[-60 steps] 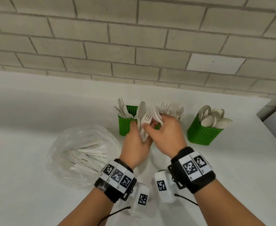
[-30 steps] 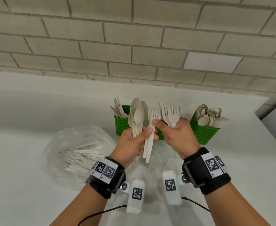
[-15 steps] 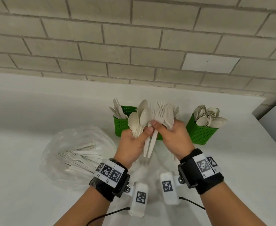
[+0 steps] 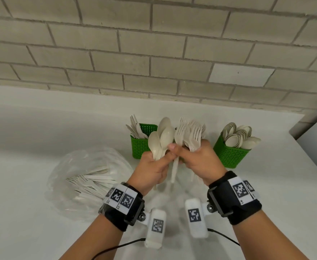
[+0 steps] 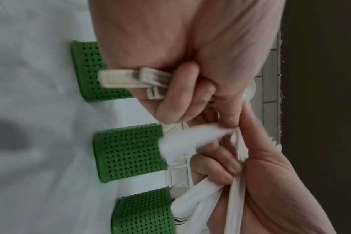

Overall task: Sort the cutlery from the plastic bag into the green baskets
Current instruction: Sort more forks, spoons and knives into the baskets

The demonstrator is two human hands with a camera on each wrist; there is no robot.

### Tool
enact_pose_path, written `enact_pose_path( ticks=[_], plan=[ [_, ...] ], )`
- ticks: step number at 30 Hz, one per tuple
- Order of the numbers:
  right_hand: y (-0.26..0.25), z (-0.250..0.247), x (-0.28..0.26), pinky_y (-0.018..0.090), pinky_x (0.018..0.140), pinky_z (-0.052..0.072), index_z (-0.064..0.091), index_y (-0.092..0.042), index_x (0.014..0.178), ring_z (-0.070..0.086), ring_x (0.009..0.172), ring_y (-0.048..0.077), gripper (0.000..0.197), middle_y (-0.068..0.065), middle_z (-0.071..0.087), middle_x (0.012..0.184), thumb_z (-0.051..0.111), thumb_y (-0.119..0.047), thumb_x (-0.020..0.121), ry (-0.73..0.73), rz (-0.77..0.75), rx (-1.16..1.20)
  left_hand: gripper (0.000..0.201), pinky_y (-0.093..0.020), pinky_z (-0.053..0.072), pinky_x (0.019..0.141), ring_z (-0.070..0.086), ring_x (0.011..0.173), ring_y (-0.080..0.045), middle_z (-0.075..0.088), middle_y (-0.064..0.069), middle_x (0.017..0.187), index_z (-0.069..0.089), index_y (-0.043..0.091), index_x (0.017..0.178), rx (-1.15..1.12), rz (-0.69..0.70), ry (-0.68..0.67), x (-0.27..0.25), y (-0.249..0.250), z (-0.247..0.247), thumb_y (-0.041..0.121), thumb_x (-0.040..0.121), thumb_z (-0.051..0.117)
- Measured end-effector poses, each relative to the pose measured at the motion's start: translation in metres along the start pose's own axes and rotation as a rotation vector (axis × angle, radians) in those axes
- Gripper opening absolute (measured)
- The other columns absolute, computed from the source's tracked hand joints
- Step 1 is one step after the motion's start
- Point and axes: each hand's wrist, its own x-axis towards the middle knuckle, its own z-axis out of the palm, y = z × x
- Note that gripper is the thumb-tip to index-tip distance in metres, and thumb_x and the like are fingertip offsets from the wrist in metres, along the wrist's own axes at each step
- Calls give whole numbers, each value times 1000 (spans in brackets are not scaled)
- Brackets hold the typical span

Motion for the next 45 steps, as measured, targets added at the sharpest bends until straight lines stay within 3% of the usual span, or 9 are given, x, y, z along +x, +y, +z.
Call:
enact_pose_path(
  ticks=[5,14,20,23,26,29,31,38,45],
  plan=[
    [-22,-15,20,37,66,56,58,-16,60,64,59,20,42,1,57,54,54,-31,98,355,-74,154,25,-16,20,35,25,36,-5,72,-5,87,70,4,100,-54,32,168,5,2,-11,25,96,57],
    [-53,-24,86,30,52,46,47,-18,64,51,48,12,35,0,46,58,77,-22,83,389,-260,71,21,-19,24,36,29,39,-9,67,-5,83,73,10,94,46,235,166,46,78,2,29,94,63],
    [-15,-16,102,43,72,54,58,10,85,55,67,19,41,14,57,72,84,-19,71,190,-103,-117,28,-12,37,41,48,41,0,67,0,72,68,1,113,-9,284,164,78,95,24,8,87,72],
    [-11,-22,101,38,70,55,68,0,96,66,76,23,21,20,70,86,77,-7,79,138,-96,-172,34,-8,43,49,60,55,3,73,-7,100,69,4,114,67,281,158,90,87,30,10,81,78],
    [-10,-31,104,28,65,52,69,-6,101,66,73,18,22,23,68,82,75,-4,80,66,-85,-187,27,-14,45,45,57,48,-3,69,-7,81,69,2,102,82,264,167,96,81,34,12,80,80],
    [-10,-32,103,33,71,55,69,-2,104,70,82,22,29,13,72,87,76,-1,76,-57,-78,-272,30,-37,61,67,71,76,-22,71,-8,83,66,8,98,66,319,174,103,82,40,17,76,84],
    [-12,-31,100,30,74,54,68,-4,105,71,87,15,33,6,74,91,76,5,75,-94,-64,-270,27,-31,59,77,72,86,-21,73,-10,91,69,9,102,105,363,155,106,81,44,14,79,81],
    [-11,-40,100,27,91,50,49,-12,129,62,105,14,65,5,64,115,74,5,71,81,-257,-251,17,-40,58,68,72,74,-25,74,-12,78,74,4,84,366,294,187,119,61,39,20,84,76],
    [3,-38,75,24,118,11,20,-8,153,18,148,23,53,8,25,158,38,-19,104,-26,-279,-966,36,-15,34,40,42,36,0,48,11,40,68,-4,77,298,194,278,115,50,22,30,88,72]
  ],
)
